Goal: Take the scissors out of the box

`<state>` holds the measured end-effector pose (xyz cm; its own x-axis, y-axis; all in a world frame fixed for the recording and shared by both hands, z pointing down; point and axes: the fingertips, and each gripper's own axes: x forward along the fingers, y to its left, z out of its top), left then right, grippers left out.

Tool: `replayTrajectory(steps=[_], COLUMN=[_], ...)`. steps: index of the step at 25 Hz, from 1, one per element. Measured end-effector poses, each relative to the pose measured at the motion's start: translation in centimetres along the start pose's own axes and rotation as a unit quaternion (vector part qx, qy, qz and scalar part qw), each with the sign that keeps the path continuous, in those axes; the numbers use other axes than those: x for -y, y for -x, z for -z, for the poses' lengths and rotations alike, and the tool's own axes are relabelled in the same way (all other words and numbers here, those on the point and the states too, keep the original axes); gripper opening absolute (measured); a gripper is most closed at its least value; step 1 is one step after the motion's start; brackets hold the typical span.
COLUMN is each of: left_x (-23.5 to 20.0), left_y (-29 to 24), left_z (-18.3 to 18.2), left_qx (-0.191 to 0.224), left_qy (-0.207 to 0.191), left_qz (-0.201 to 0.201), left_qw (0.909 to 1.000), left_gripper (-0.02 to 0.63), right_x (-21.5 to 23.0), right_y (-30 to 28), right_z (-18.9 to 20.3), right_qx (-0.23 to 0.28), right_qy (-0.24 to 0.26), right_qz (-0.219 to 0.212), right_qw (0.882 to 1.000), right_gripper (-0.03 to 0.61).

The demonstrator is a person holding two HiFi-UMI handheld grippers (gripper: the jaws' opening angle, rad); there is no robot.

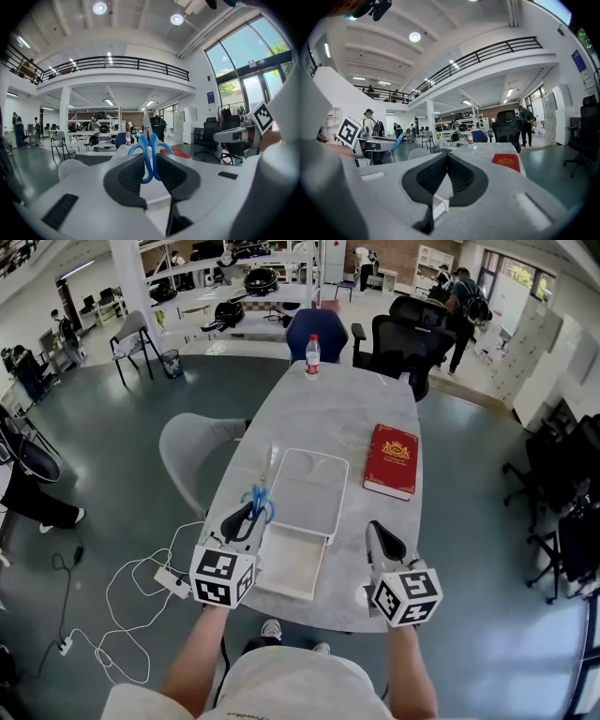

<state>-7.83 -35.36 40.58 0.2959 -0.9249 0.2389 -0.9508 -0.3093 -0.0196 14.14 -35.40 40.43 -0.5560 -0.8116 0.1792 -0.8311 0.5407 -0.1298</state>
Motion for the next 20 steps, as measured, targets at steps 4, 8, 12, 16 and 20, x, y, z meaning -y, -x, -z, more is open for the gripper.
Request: replayTrajectory(steps=[4, 8, 12, 16, 20], left_x=[-0.2, -0.2, 0.0, 0.0, -0.3], left_y=[-0.2, -0.1, -0.1, 0.0, 0.1], left_z=[0.4, 0.7, 1.1, 1.5, 1.4], left_qx=[-0.001, -0.003, -0.006, -0.009, -0.010], left_qy=[0.002, 0.004, 0.007, 0.008, 0.010], left_qz=[-0.002, -0.003, -0.004, -0.004, -0.003], left_qw=[1.0000, 1.0000, 0.9999, 0.9999, 0.9999], left_gripper=[0.080, 0.080, 0.080, 0.080, 0.080], right_x=[0.2, 0.3, 0.5, 0.7, 0.5], right_y=[-0.1, 0.0, 0.1, 0.0, -0.1], right_z=[0.0, 0.1, 0.2, 0.2, 0.0], right_qx=[0.000, -0.002, -0.003, -0.003, -0.003], right_qy=[0.000, 0.000, 0.002, 0.002, 0.003], right_qz=[0.001, 0.002, 0.000, 0.002, 0.002], right_qw=[1.000, 1.000, 1.000, 1.000, 1.000], right_gripper=[0.005, 0.005, 0.005, 0.005, 0.005])
